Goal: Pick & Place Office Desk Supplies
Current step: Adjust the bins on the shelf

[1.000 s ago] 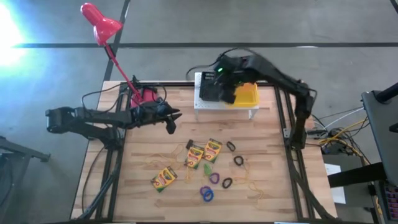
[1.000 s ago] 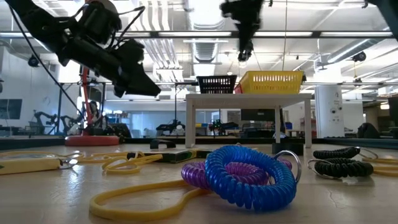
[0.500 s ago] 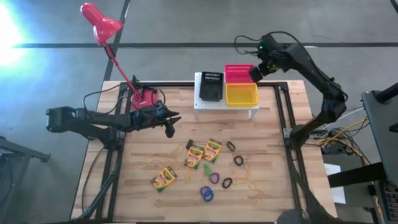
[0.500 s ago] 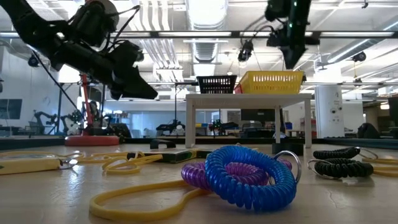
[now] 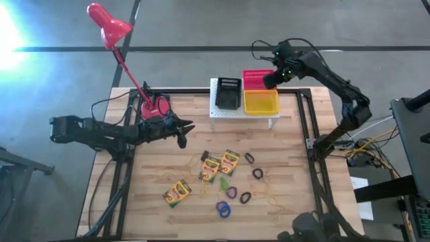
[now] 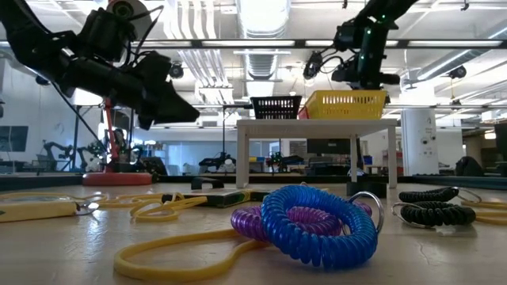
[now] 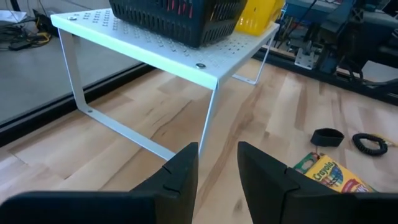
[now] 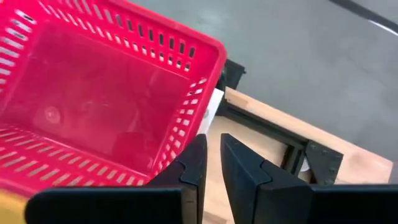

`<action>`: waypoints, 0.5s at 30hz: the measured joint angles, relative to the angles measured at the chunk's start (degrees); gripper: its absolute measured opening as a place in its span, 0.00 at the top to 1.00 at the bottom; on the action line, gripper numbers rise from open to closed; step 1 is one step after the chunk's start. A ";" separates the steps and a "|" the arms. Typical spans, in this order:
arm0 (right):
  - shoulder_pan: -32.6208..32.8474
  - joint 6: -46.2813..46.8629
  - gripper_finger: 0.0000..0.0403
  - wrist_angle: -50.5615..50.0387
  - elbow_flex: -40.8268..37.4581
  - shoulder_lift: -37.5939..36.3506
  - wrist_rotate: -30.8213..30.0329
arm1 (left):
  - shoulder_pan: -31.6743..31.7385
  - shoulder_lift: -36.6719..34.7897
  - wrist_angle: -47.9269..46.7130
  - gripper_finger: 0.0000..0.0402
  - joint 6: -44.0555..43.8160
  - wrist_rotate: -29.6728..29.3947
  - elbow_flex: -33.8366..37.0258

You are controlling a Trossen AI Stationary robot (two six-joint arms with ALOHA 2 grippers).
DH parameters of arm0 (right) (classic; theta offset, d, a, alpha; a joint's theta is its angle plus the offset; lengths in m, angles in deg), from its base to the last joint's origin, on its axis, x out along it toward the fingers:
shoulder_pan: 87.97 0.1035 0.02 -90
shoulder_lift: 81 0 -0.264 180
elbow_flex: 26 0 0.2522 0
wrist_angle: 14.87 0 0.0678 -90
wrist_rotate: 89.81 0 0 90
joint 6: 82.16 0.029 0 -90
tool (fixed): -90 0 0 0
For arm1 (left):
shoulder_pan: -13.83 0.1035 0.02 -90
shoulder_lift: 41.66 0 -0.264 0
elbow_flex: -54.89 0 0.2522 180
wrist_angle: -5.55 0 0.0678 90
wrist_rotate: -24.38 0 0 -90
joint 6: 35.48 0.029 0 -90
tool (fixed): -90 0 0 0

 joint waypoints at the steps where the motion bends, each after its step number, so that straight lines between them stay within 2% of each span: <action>1: 0.02 0.03 0.89 0.00 -0.04 0.09 0.38 | 0.00 0.00 0.09 0.71 0.00 0.00 -0.03; 7: 0.74 0.03 0.89 -0.09 0.34 -0.25 4.82 | 0.00 0.00 0.13 0.71 -0.02 -0.09 -0.01; 11: 1.59 0.01 0.89 -1.34 1.54 -1.04 4.80 | 0.00 0.00 0.04 0.71 -0.02 -0.22 -0.01; 15: 2.05 0.77 0.89 -8.36 2.40 -1.77 2.80 | 0.00 0.00 -0.03 0.71 -0.01 -0.22 -0.01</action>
